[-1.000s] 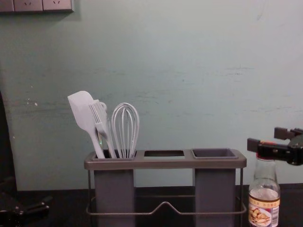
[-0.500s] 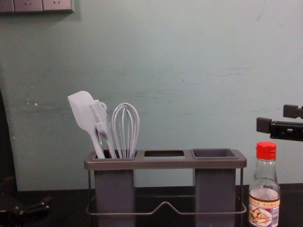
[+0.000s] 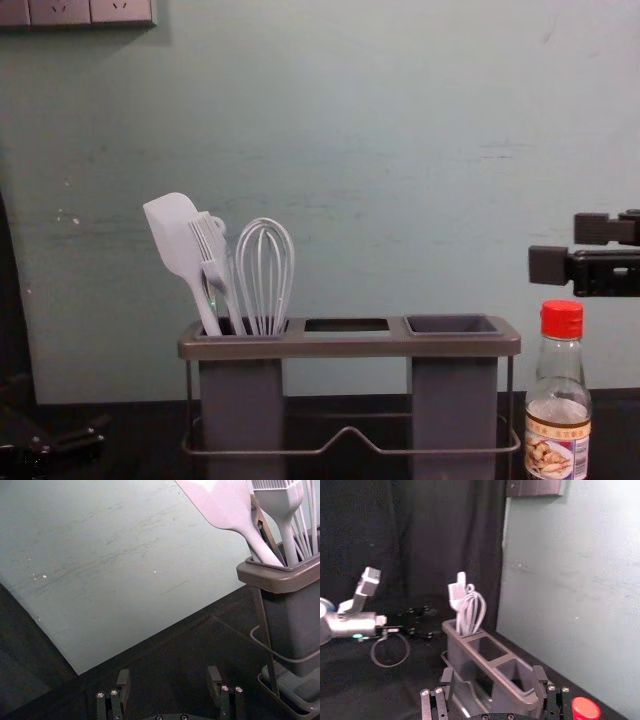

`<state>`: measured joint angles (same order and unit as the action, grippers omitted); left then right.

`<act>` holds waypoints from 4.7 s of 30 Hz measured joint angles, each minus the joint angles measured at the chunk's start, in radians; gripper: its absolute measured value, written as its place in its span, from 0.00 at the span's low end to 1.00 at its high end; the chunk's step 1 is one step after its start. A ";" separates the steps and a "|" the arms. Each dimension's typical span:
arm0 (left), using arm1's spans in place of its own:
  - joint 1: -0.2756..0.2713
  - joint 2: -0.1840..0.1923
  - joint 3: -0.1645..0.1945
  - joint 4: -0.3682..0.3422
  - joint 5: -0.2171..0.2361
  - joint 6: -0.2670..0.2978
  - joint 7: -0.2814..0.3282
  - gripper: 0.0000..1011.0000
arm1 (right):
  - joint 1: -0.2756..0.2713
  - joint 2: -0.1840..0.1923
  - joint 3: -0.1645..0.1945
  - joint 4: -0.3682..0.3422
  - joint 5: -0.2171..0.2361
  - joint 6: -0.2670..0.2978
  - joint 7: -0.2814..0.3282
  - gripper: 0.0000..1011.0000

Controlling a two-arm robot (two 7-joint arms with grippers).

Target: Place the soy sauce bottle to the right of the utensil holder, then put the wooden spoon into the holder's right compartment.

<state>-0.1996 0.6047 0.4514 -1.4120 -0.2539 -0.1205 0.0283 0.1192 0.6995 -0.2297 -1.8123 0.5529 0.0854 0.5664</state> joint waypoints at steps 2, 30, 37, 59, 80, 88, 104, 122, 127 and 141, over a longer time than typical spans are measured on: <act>0.000 0.000 0.000 0.000 0.000 0.000 0.000 0.99 | 0.001 0.011 -0.009 -0.014 0.012 0.022 0.002 0.99; 0.000 0.000 0.000 0.000 0.000 0.000 0.000 0.99 | 0.183 0.051 -0.280 -0.107 0.025 0.680 -0.192 0.99; 0.000 0.000 0.000 0.000 0.000 0.000 0.000 0.99 | 0.217 0.041 -0.329 -0.069 -0.022 0.715 -0.191 0.99; 0.000 0.000 0.000 0.000 0.000 0.000 0.000 0.99 | 0.277 -0.028 -0.385 0.076 -0.120 0.762 -0.141 0.99; 0.000 0.000 0.000 0.000 0.000 0.000 0.000 0.99 | 0.308 -0.089 -0.384 0.166 -0.177 0.772 -0.111 0.99; 0.000 0.000 0.000 0.000 0.000 0.000 0.000 0.99 | 0.318 -0.111 -0.383 0.197 -0.198 0.772 -0.097 0.99; 0.000 0.000 0.000 0.000 0.000 0.000 0.000 0.99 | 0.332 -0.153 -0.378 0.247 -0.236 0.770 -0.077 0.99; 0.000 0.000 0.000 0.000 0.000 0.000 0.000 0.99 | 0.328 -0.179 -0.367 0.264 -0.272 0.769 -0.059 0.99; 0.000 0.000 0.000 0.000 0.000 0.000 0.000 0.99 | 0.328 -0.182 -0.367 0.266 -0.289 0.767 -0.057 0.99; 0.000 0.000 0.000 0.000 0.000 0.000 0.000 0.99 | 0.327 -0.182 -0.368 0.264 -0.294 0.765 -0.060 0.99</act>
<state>-0.1995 0.6047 0.4514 -1.4120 -0.2539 -0.1205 0.0283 0.4465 0.5175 -0.5982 -1.5478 0.2586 0.8500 0.5069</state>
